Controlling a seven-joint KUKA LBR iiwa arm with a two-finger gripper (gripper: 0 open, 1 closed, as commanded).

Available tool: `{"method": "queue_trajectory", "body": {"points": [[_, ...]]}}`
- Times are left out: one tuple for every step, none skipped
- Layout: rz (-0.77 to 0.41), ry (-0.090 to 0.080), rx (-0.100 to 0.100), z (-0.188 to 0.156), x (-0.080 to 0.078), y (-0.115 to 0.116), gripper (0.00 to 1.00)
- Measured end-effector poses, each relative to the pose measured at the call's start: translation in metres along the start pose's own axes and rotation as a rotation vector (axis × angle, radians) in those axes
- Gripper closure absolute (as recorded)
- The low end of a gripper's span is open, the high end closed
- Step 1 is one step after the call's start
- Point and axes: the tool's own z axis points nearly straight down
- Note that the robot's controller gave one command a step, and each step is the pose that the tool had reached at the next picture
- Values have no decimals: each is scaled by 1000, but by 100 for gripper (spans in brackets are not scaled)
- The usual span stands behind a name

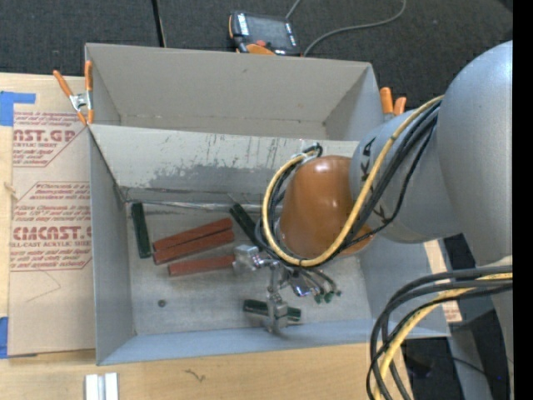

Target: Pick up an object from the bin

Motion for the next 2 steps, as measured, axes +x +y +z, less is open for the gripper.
{"method": "queue_trajectory", "body": {"points": [[3, 5, 1, 1, 1, -2, 100], [-96, -7, 4, -177, -31, -4, 100]]}}
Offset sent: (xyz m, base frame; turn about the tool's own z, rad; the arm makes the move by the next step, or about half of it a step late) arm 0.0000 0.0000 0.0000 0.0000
